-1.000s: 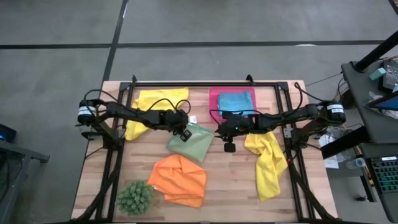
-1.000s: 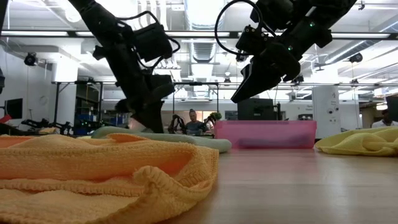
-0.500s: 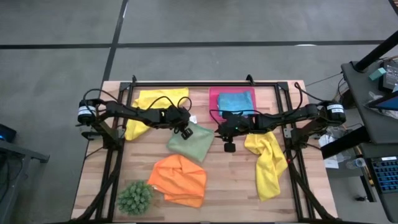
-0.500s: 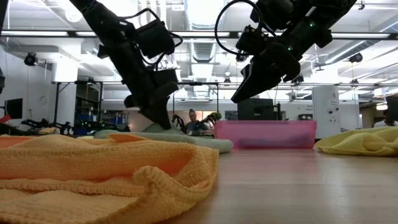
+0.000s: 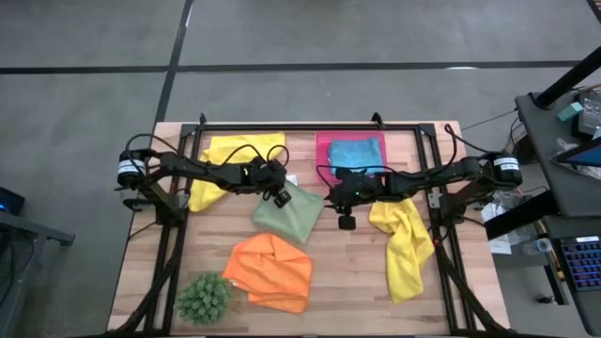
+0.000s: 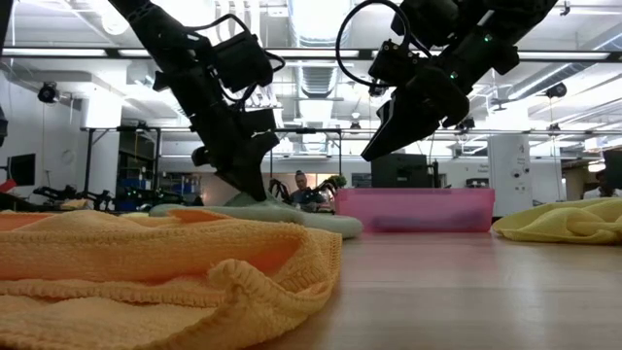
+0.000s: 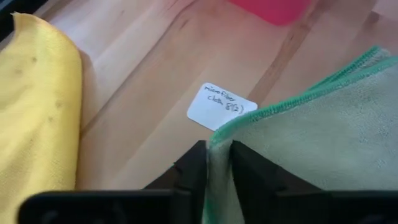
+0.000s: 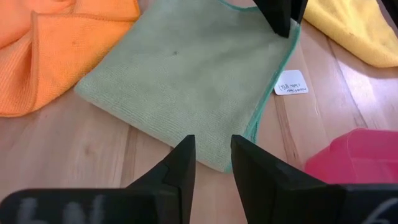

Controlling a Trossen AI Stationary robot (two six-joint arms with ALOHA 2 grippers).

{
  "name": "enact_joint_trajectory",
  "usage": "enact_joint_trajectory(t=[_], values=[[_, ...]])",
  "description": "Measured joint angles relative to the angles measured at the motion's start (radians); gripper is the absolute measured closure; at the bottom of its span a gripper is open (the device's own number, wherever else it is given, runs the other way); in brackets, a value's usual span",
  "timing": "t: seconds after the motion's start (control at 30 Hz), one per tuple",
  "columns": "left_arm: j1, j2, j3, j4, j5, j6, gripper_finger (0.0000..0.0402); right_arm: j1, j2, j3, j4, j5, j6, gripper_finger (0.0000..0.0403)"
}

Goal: Fold microfiber towels
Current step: Fold the green microfiber cloth

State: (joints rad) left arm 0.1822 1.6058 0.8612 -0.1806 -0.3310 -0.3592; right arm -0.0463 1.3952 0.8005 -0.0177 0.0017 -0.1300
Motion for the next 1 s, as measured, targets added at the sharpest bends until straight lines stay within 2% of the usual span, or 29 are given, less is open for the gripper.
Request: enact_joint_trajectory(t=[0.2,0.33,0.47,0.73,1.0], values=[[0.000,-0.021,0.009,-0.059,0.016,0.000,0.0264,0.000,0.000,0.000,0.002,0.000,-0.011,0.0307],[-0.010,-0.077,0.046,-0.153,0.052,-0.002,0.0238,0.004,0.007,-0.006,0.072,-0.020,-0.001,0.0316],[-0.073,-0.128,0.045,-0.144,0.173,-0.008,0.0233,0.015,0.056,-0.015,0.185,-0.077,-0.003,0.0337],[-0.253,-0.134,-0.001,-0.133,0.181,-0.037,0.0233,0.021,0.228,0.001,0.315,-0.086,-0.027,0.0385],[-0.283,-0.095,-0.034,-0.136,0.173,-0.106,0.0242,0.022,0.358,0.058,0.314,-0.088,-0.048,0.0394]])
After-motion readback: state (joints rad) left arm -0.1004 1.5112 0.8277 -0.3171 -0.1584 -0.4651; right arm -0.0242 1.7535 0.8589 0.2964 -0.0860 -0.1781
